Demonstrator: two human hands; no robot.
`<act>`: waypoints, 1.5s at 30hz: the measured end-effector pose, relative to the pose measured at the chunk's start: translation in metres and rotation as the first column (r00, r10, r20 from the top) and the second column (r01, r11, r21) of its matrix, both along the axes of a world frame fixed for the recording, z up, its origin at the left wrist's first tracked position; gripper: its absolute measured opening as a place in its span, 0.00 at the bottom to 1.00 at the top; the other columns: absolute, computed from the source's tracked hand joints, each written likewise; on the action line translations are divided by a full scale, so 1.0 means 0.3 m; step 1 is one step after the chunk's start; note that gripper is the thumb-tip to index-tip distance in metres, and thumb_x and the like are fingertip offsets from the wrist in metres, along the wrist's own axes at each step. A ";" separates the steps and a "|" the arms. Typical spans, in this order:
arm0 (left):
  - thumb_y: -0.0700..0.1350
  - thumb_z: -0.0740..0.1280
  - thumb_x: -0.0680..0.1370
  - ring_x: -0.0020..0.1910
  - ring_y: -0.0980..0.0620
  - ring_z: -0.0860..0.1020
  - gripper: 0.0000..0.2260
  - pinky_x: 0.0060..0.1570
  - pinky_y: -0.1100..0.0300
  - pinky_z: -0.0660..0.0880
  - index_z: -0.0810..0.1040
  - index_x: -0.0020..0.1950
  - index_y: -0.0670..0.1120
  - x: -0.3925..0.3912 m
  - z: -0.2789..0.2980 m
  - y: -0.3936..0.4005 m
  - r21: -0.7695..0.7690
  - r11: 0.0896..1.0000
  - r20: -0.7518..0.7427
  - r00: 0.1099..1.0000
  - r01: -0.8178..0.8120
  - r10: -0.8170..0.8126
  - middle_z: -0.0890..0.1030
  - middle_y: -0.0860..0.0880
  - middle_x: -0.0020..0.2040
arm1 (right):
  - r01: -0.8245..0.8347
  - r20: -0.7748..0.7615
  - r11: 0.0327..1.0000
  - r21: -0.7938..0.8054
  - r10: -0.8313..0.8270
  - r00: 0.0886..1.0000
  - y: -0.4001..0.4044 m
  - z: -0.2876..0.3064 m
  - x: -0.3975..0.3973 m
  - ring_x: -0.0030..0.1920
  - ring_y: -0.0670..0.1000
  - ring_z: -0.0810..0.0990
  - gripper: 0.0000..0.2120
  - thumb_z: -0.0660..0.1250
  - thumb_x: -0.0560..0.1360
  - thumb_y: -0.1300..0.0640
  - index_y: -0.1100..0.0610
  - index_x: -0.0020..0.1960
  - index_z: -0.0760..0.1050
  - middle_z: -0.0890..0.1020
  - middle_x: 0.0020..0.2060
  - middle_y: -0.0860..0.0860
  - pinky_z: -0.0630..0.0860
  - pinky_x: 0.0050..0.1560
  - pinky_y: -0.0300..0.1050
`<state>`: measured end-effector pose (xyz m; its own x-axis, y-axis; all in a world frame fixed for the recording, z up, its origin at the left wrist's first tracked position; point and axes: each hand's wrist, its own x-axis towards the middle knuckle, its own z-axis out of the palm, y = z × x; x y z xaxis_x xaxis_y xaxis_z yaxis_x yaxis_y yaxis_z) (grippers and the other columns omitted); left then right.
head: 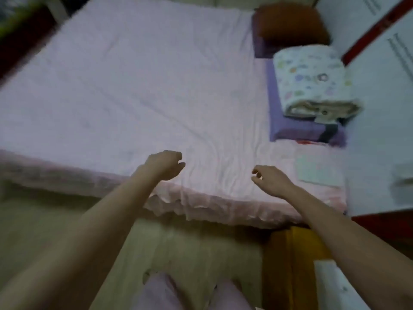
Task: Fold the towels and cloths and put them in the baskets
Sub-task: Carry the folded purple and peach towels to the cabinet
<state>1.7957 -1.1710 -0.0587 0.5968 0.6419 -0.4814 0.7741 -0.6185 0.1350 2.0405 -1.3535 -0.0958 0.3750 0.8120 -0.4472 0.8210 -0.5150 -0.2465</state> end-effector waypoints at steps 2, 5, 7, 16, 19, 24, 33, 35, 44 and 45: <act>0.54 0.54 0.82 0.64 0.46 0.72 0.18 0.58 0.53 0.69 0.70 0.68 0.48 -0.252 0.038 0.121 0.026 0.996 -0.020 0.996 -0.091 0.091 0.74 0.48 0.65 | -0.140 0.000 0.989 0.055 0.140 0.990 0.268 0.051 -0.176 0.56 0.55 0.77 0.16 0.59 0.79 0.51 0.56 0.64 0.72 0.79 0.58 0.54 0.73 0.53 0.48; 0.54 0.55 0.82 0.62 0.45 0.74 0.18 0.57 0.53 0.70 0.71 0.66 0.47 -0.642 0.074 0.271 0.078 0.988 -0.131 0.981 -0.133 0.143 0.75 0.47 0.64 | -0.296 0.018 0.946 0.130 0.296 0.955 0.627 0.117 -0.515 0.56 0.55 0.77 0.16 0.59 0.79 0.51 0.56 0.64 0.72 0.80 0.57 0.53 0.73 0.53 0.48; 0.52 0.56 0.81 0.60 0.44 0.76 0.16 0.57 0.51 0.73 0.72 0.65 0.46 -0.878 0.082 0.349 0.059 0.985 -0.206 0.964 -0.161 0.170 0.76 0.45 0.63 | -0.402 0.032 0.904 0.142 0.402 0.915 0.809 0.135 -0.752 0.56 0.56 0.77 0.16 0.58 0.79 0.51 0.55 0.64 0.72 0.80 0.58 0.53 0.72 0.52 0.47; 0.54 0.57 0.81 0.60 0.42 0.75 0.17 0.52 0.54 0.73 0.72 0.64 0.45 -1.722 0.072 0.702 -0.002 0.793 -0.140 0.785 -0.610 0.604 0.76 0.44 0.63 | -0.774 0.078 0.633 0.034 0.770 0.633 1.526 0.101 -1.613 0.58 0.56 0.76 0.17 0.57 0.80 0.49 0.53 0.66 0.70 0.78 0.60 0.52 0.72 0.55 0.48; 0.51 0.56 0.82 0.64 0.43 0.73 0.19 0.61 0.53 0.70 0.70 0.68 0.42 -1.946 0.069 0.850 -0.035 0.701 -0.159 0.696 -0.713 0.700 0.73 0.43 0.67 | -0.858 0.064 0.513 0.009 0.856 0.512 1.796 0.065 -1.901 0.60 0.56 0.76 0.18 0.58 0.80 0.49 0.54 0.67 0.70 0.77 0.61 0.53 0.72 0.56 0.48; 0.52 0.54 0.83 0.65 0.45 0.71 0.20 0.58 0.56 0.69 0.69 0.71 0.43 -2.297 0.148 1.086 -0.006 0.505 -0.114 0.502 -0.863 0.857 0.72 0.44 0.69 | -0.959 0.073 0.279 -0.049 0.959 0.275 2.179 0.070 -2.382 0.59 0.56 0.75 0.18 0.58 0.80 0.49 0.54 0.67 0.70 0.77 0.60 0.53 0.71 0.52 0.47; 0.54 0.56 0.81 0.58 0.46 0.76 0.17 0.51 0.54 0.71 0.74 0.65 0.48 -3.008 0.061 1.490 0.035 0.301 -0.086 0.297 -0.953 0.951 0.77 0.47 0.61 | -0.996 0.108 0.043 -0.084 0.994 0.034 2.750 0.050 -3.193 0.57 0.56 0.77 0.16 0.61 0.79 0.52 0.58 0.64 0.72 0.78 0.60 0.55 0.74 0.51 0.47; 0.53 0.56 0.81 0.60 0.46 0.75 0.18 0.54 0.53 0.71 0.72 0.67 0.47 -3.186 0.045 1.610 0.032 0.322 -0.121 0.316 -0.946 0.941 0.76 0.47 0.62 | -0.995 0.100 0.056 -0.084 0.994 0.047 2.879 0.017 -3.371 0.57 0.57 0.77 0.16 0.61 0.79 0.52 0.58 0.64 0.72 0.78 0.59 0.56 0.75 0.52 0.48; 0.51 0.56 0.81 0.54 0.44 0.76 0.14 0.47 0.53 0.73 0.74 0.60 0.45 -3.845 0.100 2.349 0.077 0.513 -0.150 0.498 -0.855 0.854 0.77 0.45 0.57 | -0.956 -0.001 0.286 -0.067 0.958 0.286 3.467 0.040 -3.933 0.62 0.58 0.75 0.18 0.61 0.80 0.54 0.61 0.68 0.69 0.75 0.64 0.59 0.73 0.60 0.50; 0.50 0.56 0.81 0.54 0.44 0.76 0.14 0.47 0.53 0.73 0.74 0.59 0.45 -3.881 0.101 2.455 0.081 0.542 -0.147 0.528 -0.836 0.836 0.77 0.45 0.57 | -0.947 0.000 0.315 -0.068 0.949 0.315 3.545 0.036 -3.961 0.62 0.59 0.75 0.19 0.61 0.80 0.54 0.61 0.68 0.69 0.75 0.64 0.59 0.72 0.60 0.49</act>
<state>0.6315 -0.4346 -0.0285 -0.2925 0.8088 -0.5102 0.9460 0.3228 -0.0305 0.8521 -0.2899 -0.0849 -0.6214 0.6015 -0.5020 0.7625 0.6116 -0.2110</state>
